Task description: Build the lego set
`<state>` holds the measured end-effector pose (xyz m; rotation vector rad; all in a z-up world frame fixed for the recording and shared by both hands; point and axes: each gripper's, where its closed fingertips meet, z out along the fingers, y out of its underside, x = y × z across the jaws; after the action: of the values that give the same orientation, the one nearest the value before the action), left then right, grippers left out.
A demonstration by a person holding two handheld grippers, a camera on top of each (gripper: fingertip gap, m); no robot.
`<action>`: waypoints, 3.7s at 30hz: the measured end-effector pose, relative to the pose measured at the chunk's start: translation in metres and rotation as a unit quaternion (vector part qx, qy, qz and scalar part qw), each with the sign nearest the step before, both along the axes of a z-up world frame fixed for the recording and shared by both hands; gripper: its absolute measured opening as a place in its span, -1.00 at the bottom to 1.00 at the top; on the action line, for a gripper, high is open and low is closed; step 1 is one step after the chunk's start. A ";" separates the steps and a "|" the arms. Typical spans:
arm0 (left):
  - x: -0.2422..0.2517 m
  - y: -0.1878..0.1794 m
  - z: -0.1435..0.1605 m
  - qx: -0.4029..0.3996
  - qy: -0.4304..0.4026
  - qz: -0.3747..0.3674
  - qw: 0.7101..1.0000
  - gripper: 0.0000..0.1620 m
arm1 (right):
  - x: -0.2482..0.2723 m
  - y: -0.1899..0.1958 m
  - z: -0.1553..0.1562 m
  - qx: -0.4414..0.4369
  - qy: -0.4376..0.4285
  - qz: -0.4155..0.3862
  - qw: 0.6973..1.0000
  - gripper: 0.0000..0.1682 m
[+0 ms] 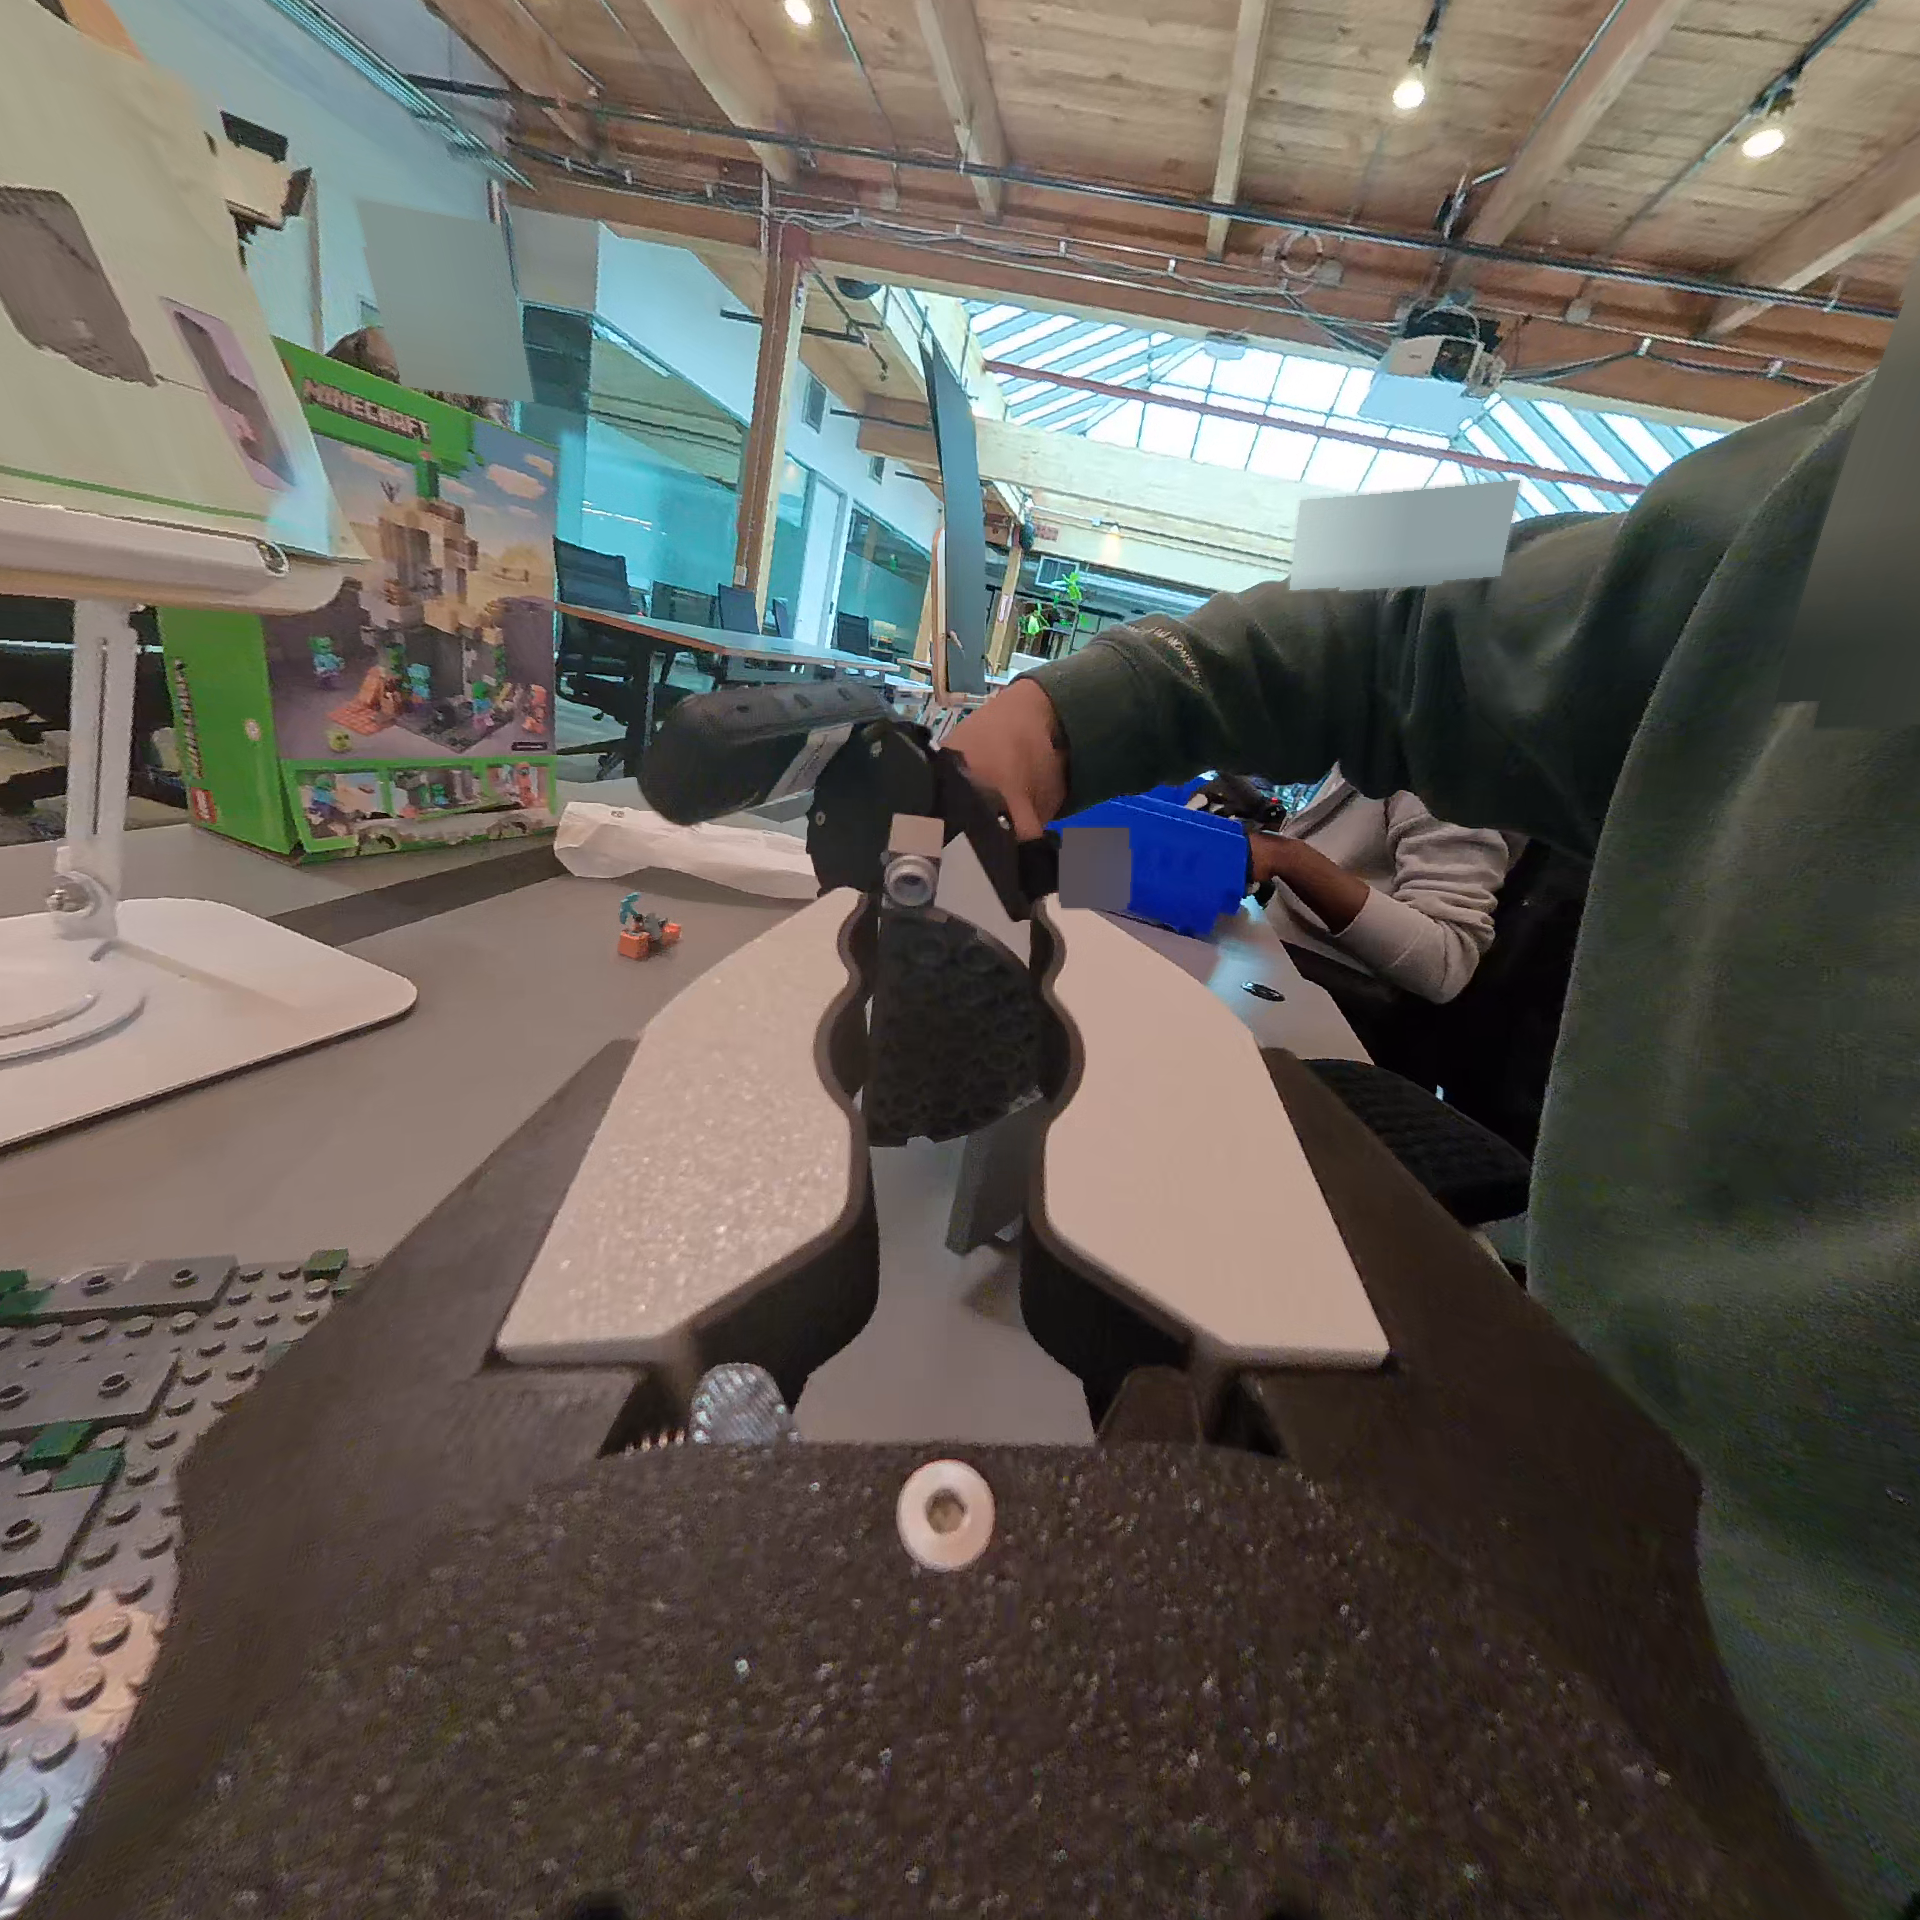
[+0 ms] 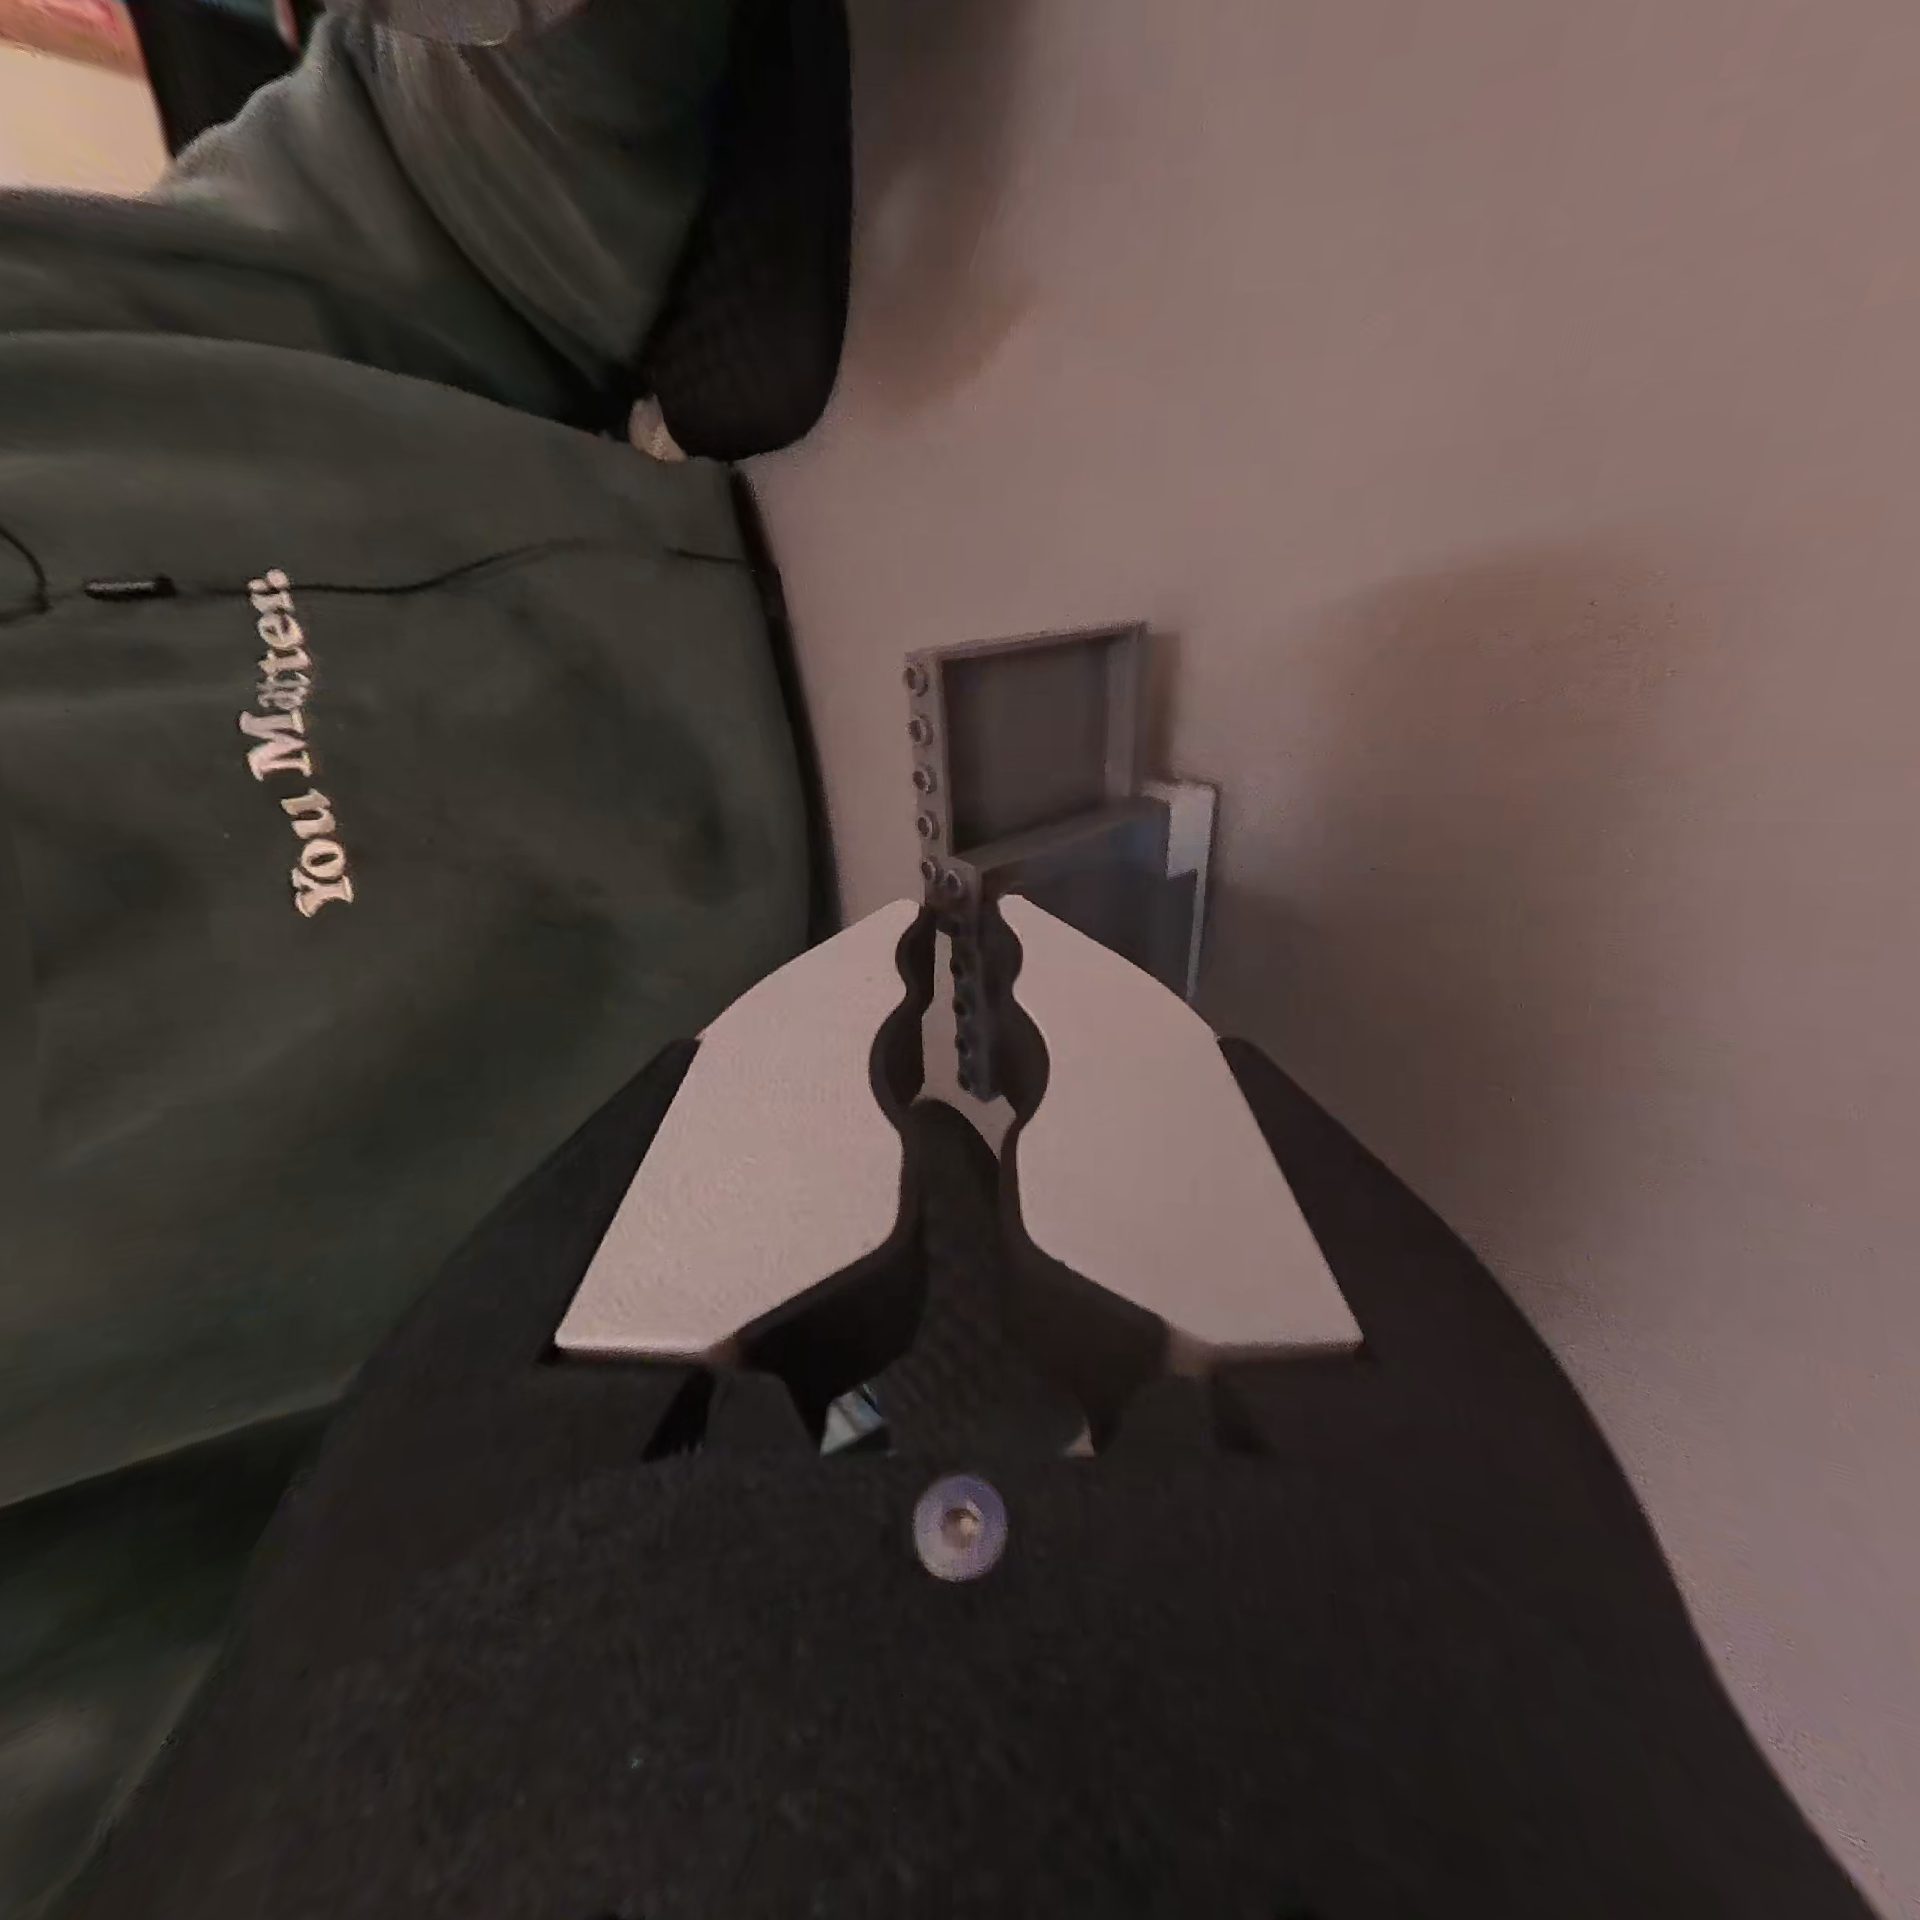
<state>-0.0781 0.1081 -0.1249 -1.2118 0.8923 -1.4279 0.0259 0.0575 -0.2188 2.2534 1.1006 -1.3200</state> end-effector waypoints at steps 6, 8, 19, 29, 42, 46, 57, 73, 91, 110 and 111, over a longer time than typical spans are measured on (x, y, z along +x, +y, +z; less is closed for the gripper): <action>0.004 -0.002 -0.004 0.000 0.010 0.000 1.000 -0.66 | 0.002 0.006 -0.002 -0.004 -0.001 -0.009 1.000 -0.88; 0.003 -0.001 -0.004 0.000 0.010 0.000 1.000 -0.66 | 0.001 0.008 0.000 0.010 -0.001 -0.004 1.000 -0.86; 0.005 -0.003 -0.006 0.003 0.017 -0.006 1.000 -0.66 | -0.002 0.000 -0.002 0.219 -0.026 0.019 0.975 -0.82; 0.008 -0.008 -0.004 0.013 0.023 -0.013 1.000 -0.66 | -0.028 -0.059 -0.033 0.554 -0.063 -0.014 0.830 -0.65; 0.014 -0.031 0.004 0.045 0.029 -0.035 0.998 -0.66 | -0.037 -0.042 -0.054 0.668 -0.169 -0.080 0.720 -0.71; 0.016 -0.034 0.004 0.052 0.034 -0.037 0.997 -0.66 | -0.032 -0.031 -0.056 0.681 -0.184 -0.075 0.705 -0.84; 0.015 -0.036 0.005 0.047 0.023 -0.050 0.997 -0.67 | -0.031 -0.037 0.008 0.545 -0.017 -0.143 0.826 -0.97; 0.009 -0.086 0.035 0.015 -0.108 -0.203 0.973 -0.67 | -0.050 -0.058 0.140 0.255 0.485 -0.190 0.815 -0.95; 0.002 -0.100 0.040 0.001 -0.137 -0.262 0.955 -0.67 | -0.062 -0.067 0.128 0.197 0.520 -0.159 0.816 -0.95; -0.001 -0.118 0.044 0.011 -0.144 -0.302 0.942 -0.68 | -0.069 -0.089 0.118 0.318 0.532 -0.087 0.780 -0.94; -0.001 -0.118 0.045 0.012 -0.145 -0.302 0.942 -0.68 | -0.069 -0.089 0.118 0.319 0.532 -0.087 0.780 -0.94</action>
<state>-0.0793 -0.0098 -0.0802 -0.6976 1.1187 -2.0118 -0.0436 -0.0314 -0.1007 1.8985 1.9367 -2.8172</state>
